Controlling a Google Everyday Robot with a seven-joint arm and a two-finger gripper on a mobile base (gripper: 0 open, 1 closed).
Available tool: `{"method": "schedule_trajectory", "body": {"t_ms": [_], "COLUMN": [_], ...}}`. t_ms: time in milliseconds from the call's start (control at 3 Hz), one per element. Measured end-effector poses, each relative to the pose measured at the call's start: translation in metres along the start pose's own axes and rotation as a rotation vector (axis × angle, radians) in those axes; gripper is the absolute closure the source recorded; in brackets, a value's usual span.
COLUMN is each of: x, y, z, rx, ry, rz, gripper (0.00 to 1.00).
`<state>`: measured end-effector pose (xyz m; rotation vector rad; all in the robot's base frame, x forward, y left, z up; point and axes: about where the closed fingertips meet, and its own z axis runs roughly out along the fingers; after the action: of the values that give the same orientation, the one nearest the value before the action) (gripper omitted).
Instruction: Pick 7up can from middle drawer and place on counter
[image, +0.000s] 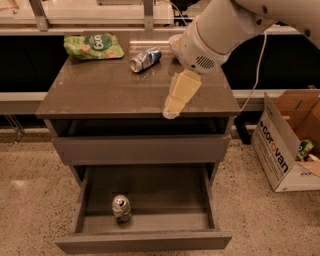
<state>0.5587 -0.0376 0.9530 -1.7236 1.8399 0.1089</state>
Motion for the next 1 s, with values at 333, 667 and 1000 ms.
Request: {"method": "schedule_trajectory", "body": {"t_ms": [333,667,1000], "x": [0.001,0.004,0.019], "y": [0.009,0.045,0.097], "z": [0.012,0.050,0.109], "rx": [-0.015,-0.053,-0.096], "ry": [-0.097,-0.264,-0.438], "rz": [0.001,0.008,0.091], "gripper": [0.00,0.00,0.00]}}
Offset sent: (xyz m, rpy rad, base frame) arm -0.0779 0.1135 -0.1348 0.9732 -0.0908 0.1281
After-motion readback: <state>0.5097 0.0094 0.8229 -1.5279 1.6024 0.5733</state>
